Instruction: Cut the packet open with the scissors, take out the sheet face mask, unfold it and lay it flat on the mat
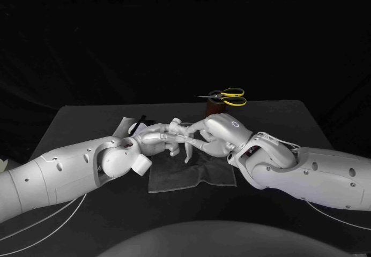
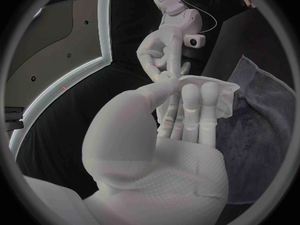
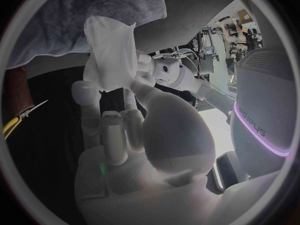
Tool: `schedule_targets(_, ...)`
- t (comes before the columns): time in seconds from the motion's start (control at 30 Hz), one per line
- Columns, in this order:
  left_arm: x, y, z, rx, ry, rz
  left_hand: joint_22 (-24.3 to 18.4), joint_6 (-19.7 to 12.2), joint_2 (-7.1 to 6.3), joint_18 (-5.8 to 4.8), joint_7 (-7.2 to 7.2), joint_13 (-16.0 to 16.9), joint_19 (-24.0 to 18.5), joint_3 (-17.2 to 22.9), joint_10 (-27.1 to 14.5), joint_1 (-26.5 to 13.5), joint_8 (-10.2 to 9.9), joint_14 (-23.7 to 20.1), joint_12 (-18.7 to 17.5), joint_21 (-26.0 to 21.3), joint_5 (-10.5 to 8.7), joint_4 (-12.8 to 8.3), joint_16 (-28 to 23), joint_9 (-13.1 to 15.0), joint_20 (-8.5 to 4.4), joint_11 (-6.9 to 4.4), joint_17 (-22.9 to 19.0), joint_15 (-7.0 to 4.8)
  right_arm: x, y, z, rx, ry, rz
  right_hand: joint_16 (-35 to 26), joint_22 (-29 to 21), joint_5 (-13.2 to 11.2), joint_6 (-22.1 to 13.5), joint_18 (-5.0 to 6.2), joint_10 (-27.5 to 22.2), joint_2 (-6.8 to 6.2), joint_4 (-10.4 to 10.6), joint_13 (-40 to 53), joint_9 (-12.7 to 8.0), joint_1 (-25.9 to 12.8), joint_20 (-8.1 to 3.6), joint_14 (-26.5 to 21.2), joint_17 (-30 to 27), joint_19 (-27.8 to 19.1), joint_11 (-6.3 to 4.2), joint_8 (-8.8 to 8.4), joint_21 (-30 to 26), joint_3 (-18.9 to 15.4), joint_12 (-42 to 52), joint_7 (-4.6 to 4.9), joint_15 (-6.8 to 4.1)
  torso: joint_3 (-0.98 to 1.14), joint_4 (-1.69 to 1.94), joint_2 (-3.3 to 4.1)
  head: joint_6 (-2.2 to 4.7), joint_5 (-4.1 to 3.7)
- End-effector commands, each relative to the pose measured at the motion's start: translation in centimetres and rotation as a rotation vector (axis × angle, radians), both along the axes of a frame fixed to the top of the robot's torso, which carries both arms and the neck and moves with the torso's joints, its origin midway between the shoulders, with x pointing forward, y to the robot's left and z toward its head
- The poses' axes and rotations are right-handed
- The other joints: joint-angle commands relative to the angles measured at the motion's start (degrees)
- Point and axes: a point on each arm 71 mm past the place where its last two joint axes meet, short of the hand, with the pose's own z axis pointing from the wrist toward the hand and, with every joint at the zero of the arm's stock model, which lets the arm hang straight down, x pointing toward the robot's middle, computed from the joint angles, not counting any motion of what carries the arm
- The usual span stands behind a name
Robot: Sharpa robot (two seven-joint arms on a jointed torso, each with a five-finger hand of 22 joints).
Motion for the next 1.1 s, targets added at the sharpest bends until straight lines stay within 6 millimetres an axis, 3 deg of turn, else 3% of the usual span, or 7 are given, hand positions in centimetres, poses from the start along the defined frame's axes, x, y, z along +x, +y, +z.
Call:
schedule_targets(0.03,0.0,-0.1,0.1,-0.01,-0.001,0.002,0.0,0.1,0.32,0.53,0.1,0.0,0.2,-0.3,0.4,-0.1,0.2,-0.4,-0.4,-0.4,-0.31,0.0,0.2,0.0,0.02,0.02,0.0,0.18,-0.2,0.2,0.2,0.025,-0.008,0.026,0.0,3.6,-0.2,-0.6,1.21,4.1,-0.33,0.3,11.5,-0.3,0.0,-0.23,5.4,13.6,-0.3,0.13,-0.34,-0.6,-0.2,-0.4,-0.06,-0.09,-0.01,0.02,0.01,0.0,0.01)
schedule_targets(0.2,0.1,0.0,0.1,-0.009,0.0,0.002,-0.1,0.1,0.32,0.54,0.09,0.0,0.2,-0.3,0.4,0.1,0.2,-0.4,-0.4,-0.4,-0.3,0.0,0.3,-0.1,0.01,0.01,-0.1,0.17,-0.2,0.0,0.2,0.025,0.011,0.029,-0.1,3.5,-0.2,-1.0,1.27,4.0,1.23,0.6,11.4,-0.5,0.7,-0.1,5.3,13.4,-0.6,0.31,-0.6,-1.2,0.6,-0.7,0.13,0.09,-0.05,0.02,0.0,0.0,0.06)
schedule_targets(0.43,0.0,-0.1,0.1,-0.009,0.001,-0.004,-0.1,0.2,0.37,0.5,0.35,0.1,0.4,-0.4,0.7,0.2,0.2,-0.4,-0.4,-0.5,-0.3,0.0,0.3,-0.1,0.04,0.28,-0.2,0.31,0.1,-0.2,0.0,0.04,0.044,0.013,-0.1,3.6,-0.2,-0.8,1.21,4.0,2.18,1.0,11.5,-0.5,0.8,-0.02,5.4,13.5,-0.5,0.35,-0.5,-0.9,1.0,-0.5,0.13,0.17,-0.09,0.04,-0.02,0.0,-0.02)
schedule_targets(0.67,-0.1,-0.2,0.1,-0.009,0.006,-0.015,-0.4,0.4,0.37,0.32,1.27,0.0,0.8,-0.6,1.0,0.3,0.1,-0.5,-0.7,-0.8,-0.3,0.2,0.6,-0.3,1.0,1.03,-0.5,1.74,0.5,-0.6,-0.2,0.064,0.08,-0.02,0.0,3.7,-0.2,-0.3,1.17,4.1,2.6,0.8,11.6,-0.4,1.3,-0.04,5.5,13.7,-0.3,0.16,-0.15,-0.4,1.5,-0.2,-0.12,0.06,-0.09,0.05,-0.01,0.0,0.06)
schedule_targets(0.8,-0.2,-0.2,0.1,-0.007,0.009,-0.027,-0.4,0.8,0.4,0.3,2.17,0.0,1.1,-0.8,1.1,0.4,0.1,-0.6,-1.1,-0.9,-0.31,0.5,1.1,-0.5,2.11,2.05,-0.8,2.93,0.8,-0.9,-0.3,0.084,0.106,-0.04,0.2,3.9,-0.2,0.5,1.15,4.3,2.81,0.3,11.8,-0.1,2.0,-0.16,5.6,14.0,0.0,-0.11,0.49,0.2,2.1,0.1,-0.44,-0.17,-0.09,0.05,-0.02,0.0,0.22)
schedule_targets(1.1,-0.3,0.0,0.0,0.009,0.013,-0.044,-0.7,2.1,0.46,0.43,3.12,0.4,1.3,-1.8,2.5,0.0,0.6,-0.8,-0.4,-1.4,-0.32,1.4,1.8,-0.5,2.94,2.46,-1.2,3.5,1.2,-1.3,-0.5,0.122,0.175,-0.059,0.2,3.9,-0.2,0.7,1.18,4.3,2.89,0.2,11.8,0.0,2.2,-0.23,5.6,14.0,0.0,-0.2,0.72,0.0,2.4,0.1,-0.54,-0.25,-0.05,0.01,-0.02,0.0,0.48)
